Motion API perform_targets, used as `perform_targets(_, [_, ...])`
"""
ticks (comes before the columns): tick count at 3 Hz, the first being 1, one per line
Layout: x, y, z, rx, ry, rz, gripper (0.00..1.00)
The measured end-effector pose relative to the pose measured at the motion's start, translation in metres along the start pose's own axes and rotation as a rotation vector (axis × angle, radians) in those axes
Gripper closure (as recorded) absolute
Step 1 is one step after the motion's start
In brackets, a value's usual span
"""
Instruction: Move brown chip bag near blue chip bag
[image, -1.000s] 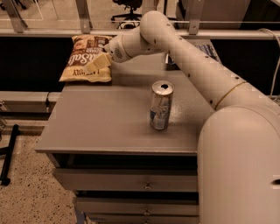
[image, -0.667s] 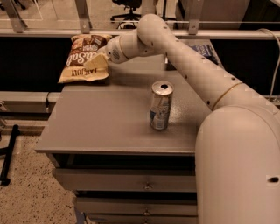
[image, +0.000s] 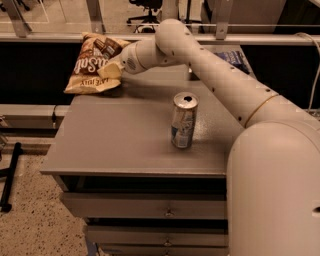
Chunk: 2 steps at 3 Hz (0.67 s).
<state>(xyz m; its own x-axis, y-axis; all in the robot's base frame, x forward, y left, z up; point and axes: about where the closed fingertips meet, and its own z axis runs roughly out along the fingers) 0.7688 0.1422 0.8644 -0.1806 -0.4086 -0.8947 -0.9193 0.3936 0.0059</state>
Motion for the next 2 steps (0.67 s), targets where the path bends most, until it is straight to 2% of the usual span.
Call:
perform_targets(1, [-0.016, -0.001, -0.030, 0.048, -0.026, -0.026, 1.00])
perform_targets(2, [-0.037, -0.004, -0.075, 0.121, -0.049, -0.071, 1.00])
